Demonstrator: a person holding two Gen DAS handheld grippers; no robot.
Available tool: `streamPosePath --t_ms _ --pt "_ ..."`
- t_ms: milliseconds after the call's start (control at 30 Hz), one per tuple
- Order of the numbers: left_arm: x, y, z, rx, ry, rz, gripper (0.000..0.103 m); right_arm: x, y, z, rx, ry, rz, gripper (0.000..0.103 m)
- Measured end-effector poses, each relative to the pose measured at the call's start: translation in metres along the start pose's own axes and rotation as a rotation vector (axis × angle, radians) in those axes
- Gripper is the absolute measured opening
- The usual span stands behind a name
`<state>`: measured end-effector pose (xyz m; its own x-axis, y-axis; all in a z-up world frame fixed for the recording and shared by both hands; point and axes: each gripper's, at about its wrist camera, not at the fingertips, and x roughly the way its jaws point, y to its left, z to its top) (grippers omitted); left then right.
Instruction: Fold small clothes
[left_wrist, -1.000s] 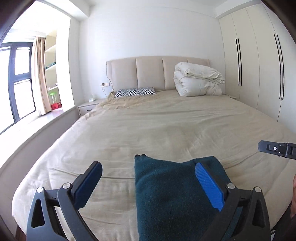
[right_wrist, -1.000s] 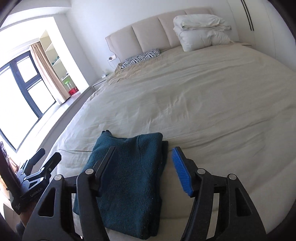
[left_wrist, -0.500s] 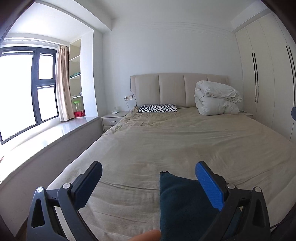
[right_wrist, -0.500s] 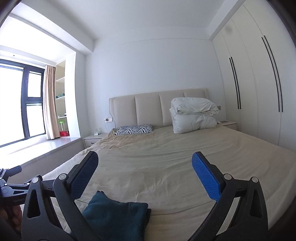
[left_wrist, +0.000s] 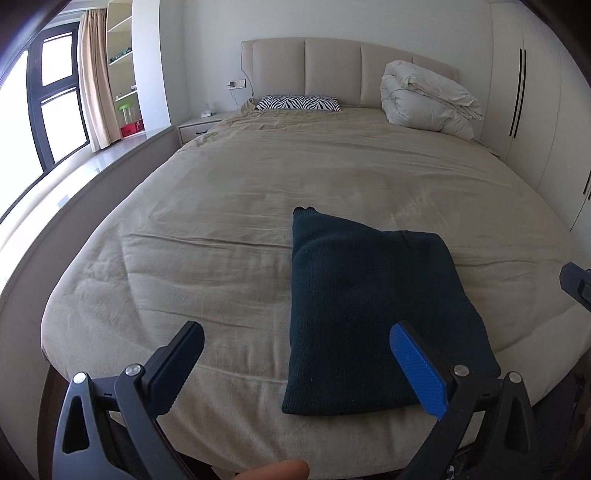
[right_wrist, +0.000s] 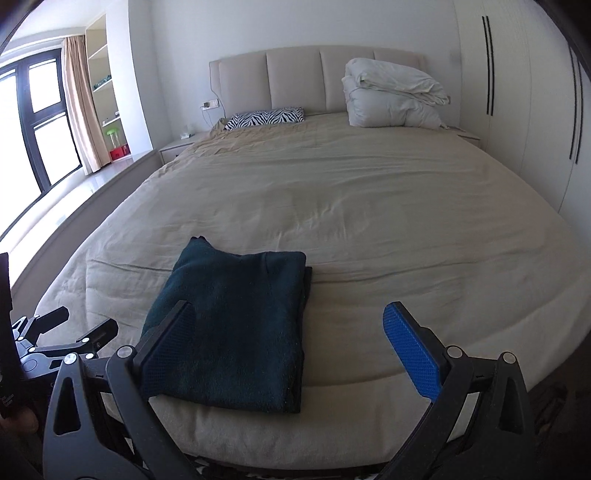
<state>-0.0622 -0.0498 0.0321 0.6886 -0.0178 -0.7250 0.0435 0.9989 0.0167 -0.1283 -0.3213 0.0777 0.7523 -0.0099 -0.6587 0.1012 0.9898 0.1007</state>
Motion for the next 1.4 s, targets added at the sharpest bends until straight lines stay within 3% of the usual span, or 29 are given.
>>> streamPosePath --t_ms 133,367,1400 --pt "0.011 -0.001 -0.015 0.0 0.063 -0.019 0.103 0.022 -0.003 -0.015 0.036 0.075 -0.038 0.103" --pt "0.018 0.001 -0.022 -0.005 0.088 0.002 0.103 0.041 -0.003 -0.033 0.043 0.132 -0.068 0.103" --pt "0.022 0.007 -0.023 -0.017 0.09 0.013 0.103 0.052 0.012 -0.045 -0.002 0.182 -0.063 0.103"
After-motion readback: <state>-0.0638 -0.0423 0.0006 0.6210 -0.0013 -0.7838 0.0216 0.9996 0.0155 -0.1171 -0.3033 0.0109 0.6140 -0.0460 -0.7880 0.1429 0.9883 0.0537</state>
